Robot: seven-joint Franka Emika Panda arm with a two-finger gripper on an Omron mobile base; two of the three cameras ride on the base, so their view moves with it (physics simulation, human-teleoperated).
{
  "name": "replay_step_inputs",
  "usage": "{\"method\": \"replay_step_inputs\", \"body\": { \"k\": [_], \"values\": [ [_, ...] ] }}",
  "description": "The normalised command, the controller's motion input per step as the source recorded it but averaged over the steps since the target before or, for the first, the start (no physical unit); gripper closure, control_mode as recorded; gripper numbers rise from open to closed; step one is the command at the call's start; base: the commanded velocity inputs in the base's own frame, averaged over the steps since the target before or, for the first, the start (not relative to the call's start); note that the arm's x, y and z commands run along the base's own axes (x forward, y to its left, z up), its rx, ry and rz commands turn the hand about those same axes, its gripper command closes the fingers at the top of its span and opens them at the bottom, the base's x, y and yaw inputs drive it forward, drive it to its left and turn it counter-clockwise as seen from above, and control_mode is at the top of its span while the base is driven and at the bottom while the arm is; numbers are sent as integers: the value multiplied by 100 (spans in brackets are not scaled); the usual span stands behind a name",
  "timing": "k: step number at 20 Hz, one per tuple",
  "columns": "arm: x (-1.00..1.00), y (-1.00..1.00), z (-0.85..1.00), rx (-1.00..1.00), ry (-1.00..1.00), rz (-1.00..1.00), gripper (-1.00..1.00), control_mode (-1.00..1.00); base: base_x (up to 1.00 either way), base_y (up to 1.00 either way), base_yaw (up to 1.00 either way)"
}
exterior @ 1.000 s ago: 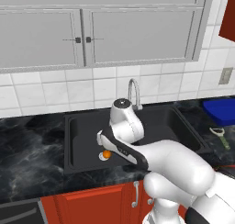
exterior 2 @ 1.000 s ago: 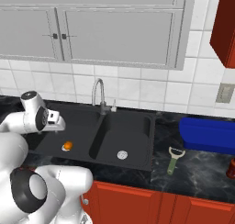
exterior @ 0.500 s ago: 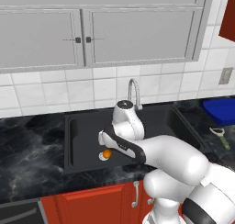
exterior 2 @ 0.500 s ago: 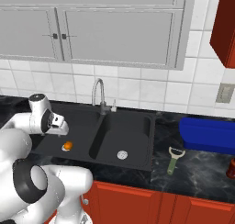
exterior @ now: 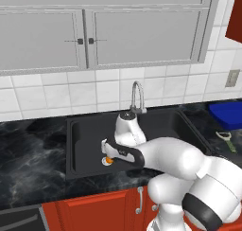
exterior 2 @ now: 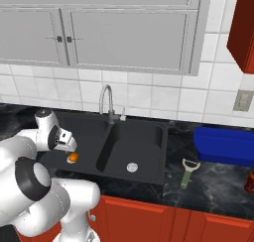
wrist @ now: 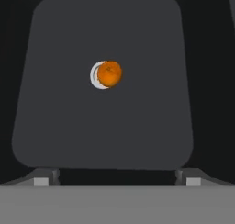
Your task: Pick up all produce items and place them in the sink. Turn on the sink faucet to wash them. Then turn the sink off and put them in the tray.
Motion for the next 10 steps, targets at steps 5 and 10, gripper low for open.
{"method": "replay_step_inputs", "body": {
  "k": [5,10],
  "values": [
    [22,0,-17,0,0,-5,-100,-100,0,0,0],
    [15,0,-14,1,1,-4,-100,-100,0,0,0]
  ]
}}
